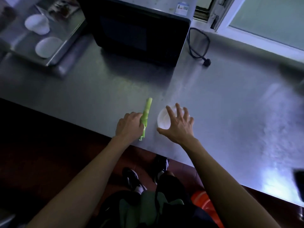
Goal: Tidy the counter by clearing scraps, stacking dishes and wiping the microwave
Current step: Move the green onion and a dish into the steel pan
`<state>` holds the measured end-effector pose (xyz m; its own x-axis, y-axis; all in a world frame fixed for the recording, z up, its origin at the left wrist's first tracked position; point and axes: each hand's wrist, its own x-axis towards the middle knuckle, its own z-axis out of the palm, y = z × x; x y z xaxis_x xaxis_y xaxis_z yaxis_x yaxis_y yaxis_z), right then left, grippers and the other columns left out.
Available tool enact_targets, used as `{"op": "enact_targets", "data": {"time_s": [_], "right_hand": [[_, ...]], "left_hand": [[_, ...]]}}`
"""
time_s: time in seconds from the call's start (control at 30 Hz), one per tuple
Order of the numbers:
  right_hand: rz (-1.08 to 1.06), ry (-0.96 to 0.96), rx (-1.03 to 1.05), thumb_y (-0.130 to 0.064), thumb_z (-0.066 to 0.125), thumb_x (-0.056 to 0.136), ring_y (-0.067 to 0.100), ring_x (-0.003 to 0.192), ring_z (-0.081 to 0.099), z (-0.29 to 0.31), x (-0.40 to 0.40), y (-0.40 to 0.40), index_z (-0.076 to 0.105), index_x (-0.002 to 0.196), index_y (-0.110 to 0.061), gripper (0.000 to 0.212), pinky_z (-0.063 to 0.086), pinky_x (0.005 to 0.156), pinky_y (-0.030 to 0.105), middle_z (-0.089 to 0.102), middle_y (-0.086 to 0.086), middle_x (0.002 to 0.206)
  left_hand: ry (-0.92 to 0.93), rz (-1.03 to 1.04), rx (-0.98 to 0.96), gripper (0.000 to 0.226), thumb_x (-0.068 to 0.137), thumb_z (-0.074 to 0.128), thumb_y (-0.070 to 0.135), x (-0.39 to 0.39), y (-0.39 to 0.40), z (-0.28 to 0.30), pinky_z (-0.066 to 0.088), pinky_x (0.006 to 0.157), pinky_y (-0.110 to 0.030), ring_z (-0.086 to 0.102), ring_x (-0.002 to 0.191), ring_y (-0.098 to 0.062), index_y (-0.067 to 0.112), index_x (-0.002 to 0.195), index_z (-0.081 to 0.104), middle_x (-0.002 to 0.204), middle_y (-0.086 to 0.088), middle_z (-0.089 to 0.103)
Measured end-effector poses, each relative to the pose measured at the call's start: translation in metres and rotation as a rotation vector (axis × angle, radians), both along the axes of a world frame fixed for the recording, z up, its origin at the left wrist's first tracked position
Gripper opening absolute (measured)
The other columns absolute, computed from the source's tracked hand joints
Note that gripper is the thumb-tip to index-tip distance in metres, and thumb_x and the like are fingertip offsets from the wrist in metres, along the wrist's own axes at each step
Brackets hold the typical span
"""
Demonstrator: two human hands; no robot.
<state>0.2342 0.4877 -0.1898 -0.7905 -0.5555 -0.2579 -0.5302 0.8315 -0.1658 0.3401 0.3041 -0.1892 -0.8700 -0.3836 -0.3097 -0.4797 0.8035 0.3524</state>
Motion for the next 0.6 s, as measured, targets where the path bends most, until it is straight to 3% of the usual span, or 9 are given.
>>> {"op": "enact_targets", "data": {"time_s": [0.2, 0.6], "right_hand": [[0.059, -0.046, 0.020, -0.080, 0.061, 0.066, 0.043, 0.146, 0.011, -0.021, -0.006, -0.001, 0.018, 0.153, -0.036, 0.106, 0.029, 0.105, 0.064, 0.008, 0.007, 0.163], [0.150, -0.062, 0.004, -0.075, 0.066, 0.067, 0.043, 0.147, 0.010, -0.045, -0.047, 0.007, 0.021, 0.153, -0.034, 0.106, 0.028, 0.106, 0.063, 0.008, 0.008, 0.164]], "left_hand": [[0.025, 0.119, 0.008, 0.043, 0.093, 0.052, 0.034, 0.001, 0.007, -0.020, 0.049, 0.084, -0.045, 0.055, 0.108, -0.028, 0.019, 0.133, 0.049, 0.121, -0.006, 0.059], [-0.004, 0.206, -0.070, 0.046, 0.096, 0.055, 0.027, -0.049, 0.033, -0.042, 0.050, 0.080, -0.042, 0.053, 0.101, -0.024, 0.018, 0.139, 0.041, 0.122, -0.006, 0.055]]}}
